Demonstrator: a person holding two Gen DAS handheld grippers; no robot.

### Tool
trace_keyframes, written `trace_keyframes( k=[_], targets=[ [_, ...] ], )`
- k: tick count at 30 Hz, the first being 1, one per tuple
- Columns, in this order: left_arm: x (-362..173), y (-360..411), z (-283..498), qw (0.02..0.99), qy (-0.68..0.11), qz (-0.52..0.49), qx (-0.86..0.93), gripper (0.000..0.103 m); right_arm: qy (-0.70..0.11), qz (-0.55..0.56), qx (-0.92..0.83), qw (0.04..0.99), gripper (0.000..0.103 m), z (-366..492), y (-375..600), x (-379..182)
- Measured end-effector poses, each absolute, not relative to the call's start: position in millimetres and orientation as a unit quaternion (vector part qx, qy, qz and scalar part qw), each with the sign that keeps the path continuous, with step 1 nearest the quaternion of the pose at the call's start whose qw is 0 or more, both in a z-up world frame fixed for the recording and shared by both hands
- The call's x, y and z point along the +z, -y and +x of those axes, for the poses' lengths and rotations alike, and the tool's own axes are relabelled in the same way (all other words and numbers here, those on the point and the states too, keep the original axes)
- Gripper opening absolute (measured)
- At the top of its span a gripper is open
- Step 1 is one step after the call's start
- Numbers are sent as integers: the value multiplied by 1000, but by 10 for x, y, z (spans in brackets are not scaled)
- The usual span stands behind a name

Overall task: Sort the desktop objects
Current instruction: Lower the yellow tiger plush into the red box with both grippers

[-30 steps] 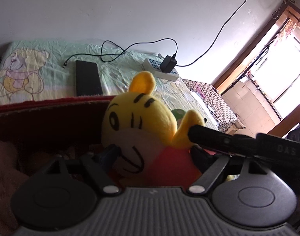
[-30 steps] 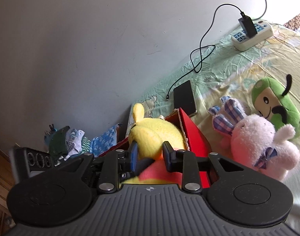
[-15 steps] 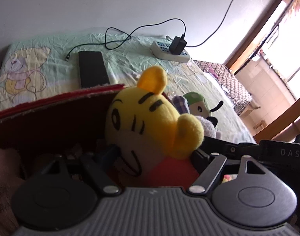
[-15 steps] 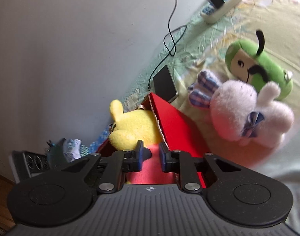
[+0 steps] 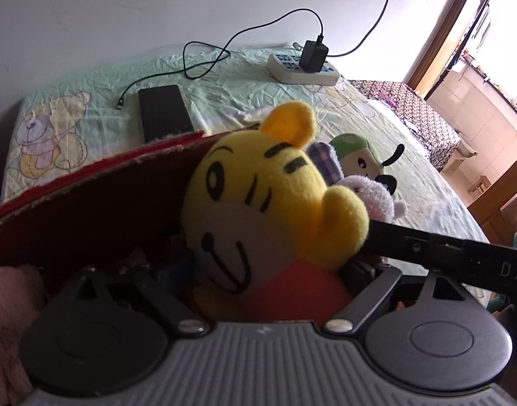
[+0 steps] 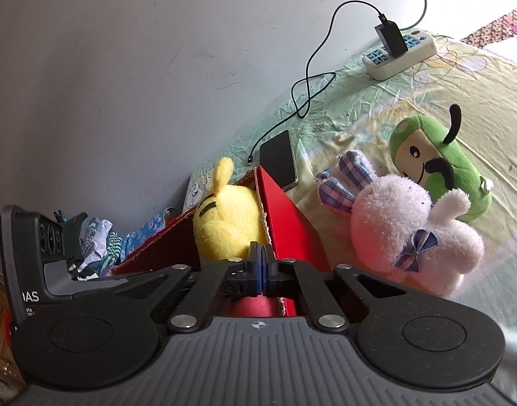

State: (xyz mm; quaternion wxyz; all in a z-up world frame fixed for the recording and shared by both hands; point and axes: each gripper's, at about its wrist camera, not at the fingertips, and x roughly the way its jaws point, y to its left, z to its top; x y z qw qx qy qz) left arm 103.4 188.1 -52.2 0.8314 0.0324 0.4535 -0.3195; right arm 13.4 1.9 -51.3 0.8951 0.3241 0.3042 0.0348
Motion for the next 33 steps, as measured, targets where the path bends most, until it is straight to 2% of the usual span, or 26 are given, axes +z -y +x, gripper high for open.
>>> trace_keyframes(
  k=[8,33],
  targets=[
    [-523,-1875,1020,840,-453,39,-297,99,-305,289,41,907,1,129,-60,-474],
    [-548,-1742,964,852,-447,97,-256,99,-304,249,56,918,1,58,-138,-474]
  ],
)
